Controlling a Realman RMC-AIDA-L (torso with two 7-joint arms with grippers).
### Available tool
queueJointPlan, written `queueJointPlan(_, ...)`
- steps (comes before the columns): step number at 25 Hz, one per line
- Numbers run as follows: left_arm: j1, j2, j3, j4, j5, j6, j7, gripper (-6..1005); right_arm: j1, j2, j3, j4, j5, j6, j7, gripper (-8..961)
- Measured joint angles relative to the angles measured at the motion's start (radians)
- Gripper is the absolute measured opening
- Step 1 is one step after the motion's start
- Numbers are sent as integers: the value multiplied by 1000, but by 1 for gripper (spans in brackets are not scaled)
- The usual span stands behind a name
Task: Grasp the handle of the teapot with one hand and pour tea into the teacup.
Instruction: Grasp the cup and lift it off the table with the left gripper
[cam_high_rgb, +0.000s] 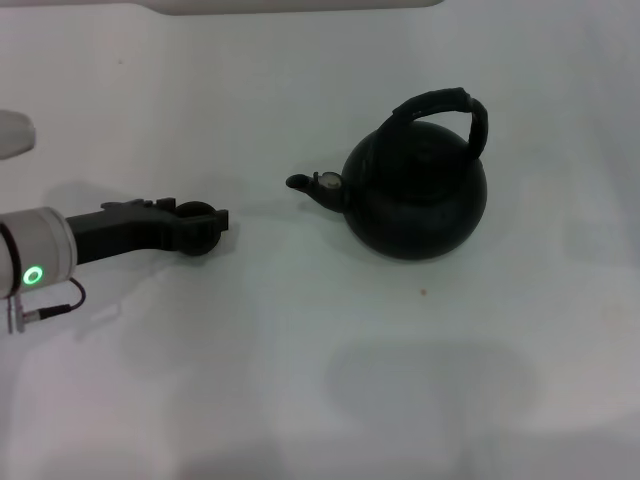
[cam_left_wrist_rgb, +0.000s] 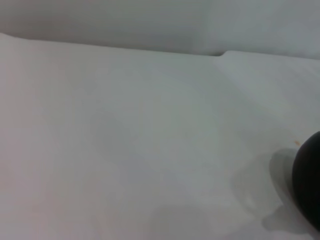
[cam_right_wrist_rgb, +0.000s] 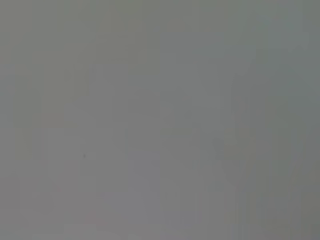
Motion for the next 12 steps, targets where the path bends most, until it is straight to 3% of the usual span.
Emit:
queueJointPlan(10,-33,1,-7,-22,25,35,-17,867,-2,0,7,0,0,0,0,851)
queueJointPlan(12,-34,1,-8,-17,29,43,-17,783,0,0,9,0,0,2,-1,851)
